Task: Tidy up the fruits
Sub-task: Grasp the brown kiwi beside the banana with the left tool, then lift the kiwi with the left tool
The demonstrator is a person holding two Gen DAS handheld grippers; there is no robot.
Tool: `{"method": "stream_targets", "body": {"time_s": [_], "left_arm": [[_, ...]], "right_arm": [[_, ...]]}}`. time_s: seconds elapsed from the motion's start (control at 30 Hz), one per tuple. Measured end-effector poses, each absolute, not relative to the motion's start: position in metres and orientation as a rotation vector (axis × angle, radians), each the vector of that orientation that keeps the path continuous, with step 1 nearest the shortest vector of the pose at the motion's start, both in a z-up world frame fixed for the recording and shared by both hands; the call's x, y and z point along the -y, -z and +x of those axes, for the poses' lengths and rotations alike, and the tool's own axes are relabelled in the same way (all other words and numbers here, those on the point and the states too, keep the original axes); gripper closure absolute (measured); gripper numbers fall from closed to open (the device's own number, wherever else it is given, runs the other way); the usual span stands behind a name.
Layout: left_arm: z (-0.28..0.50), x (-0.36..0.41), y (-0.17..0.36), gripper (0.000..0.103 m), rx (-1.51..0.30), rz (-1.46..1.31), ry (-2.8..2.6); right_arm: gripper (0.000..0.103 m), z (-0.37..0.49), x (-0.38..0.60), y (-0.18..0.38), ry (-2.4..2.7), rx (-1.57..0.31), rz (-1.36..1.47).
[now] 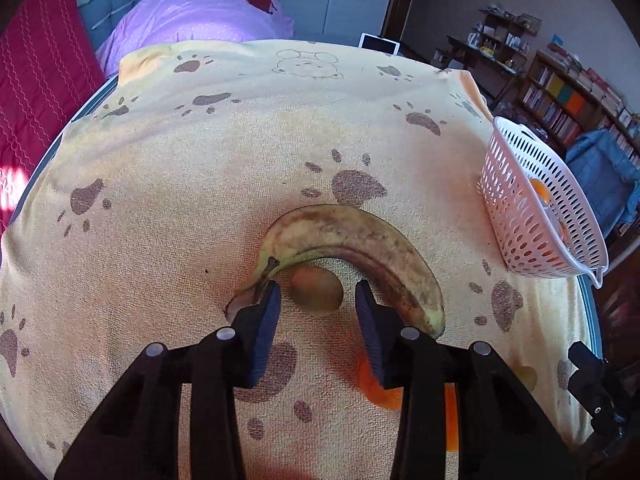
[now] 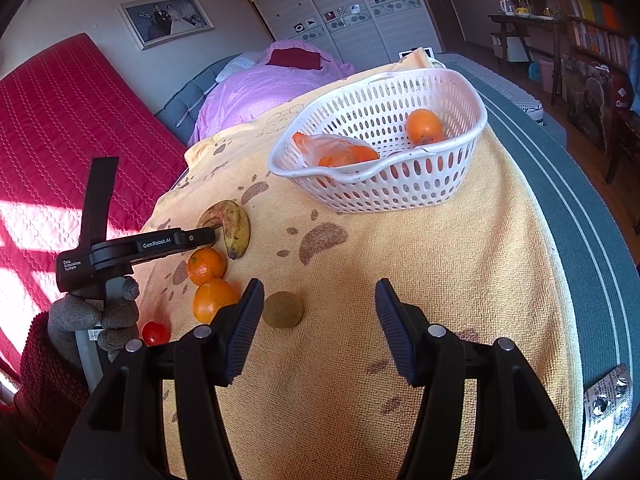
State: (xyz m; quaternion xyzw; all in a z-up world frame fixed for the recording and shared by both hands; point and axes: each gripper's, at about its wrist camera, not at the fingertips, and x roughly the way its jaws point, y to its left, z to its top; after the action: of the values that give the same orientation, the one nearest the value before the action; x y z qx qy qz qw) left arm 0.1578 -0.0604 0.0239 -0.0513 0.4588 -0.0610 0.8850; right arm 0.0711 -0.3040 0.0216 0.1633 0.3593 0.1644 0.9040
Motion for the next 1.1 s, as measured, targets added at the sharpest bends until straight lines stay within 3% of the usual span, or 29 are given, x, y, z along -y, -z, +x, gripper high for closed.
{"method": "stream_targets", "body": {"time_s": [0.17,0.27,0.7,1.0,1.1], "left_arm": [[0.165,0.058,-0.019,0.065,-0.958,-0.118,0.125],[0.164,0.057,-0.019,0.075,-0.956,-0.117,0.124],[0.14,0.047,-0.049,0.075,-0.864,-0.144,0.159],[0.129,0.037,-0.067,0.075,-0.81,-0.165,0.191],[0.126,0.035,-0.07,0.075,-0.8,-0.175,0.197]], "right_arm": [[0.043,0.071,0.303,-0.021,-0.341,-0.743,0.336],[0.043,0.071,0.302,-0.021,-0.344,-0.746,0.328],[0.044,0.07,0.278,-0.021,-0.353,-0.777,0.191],[0.066,0.075,0.239,-0.019,-0.378,-0.835,0.035],[0.068,0.081,0.236,-0.015,-0.354,-0.862,0.025]]}}
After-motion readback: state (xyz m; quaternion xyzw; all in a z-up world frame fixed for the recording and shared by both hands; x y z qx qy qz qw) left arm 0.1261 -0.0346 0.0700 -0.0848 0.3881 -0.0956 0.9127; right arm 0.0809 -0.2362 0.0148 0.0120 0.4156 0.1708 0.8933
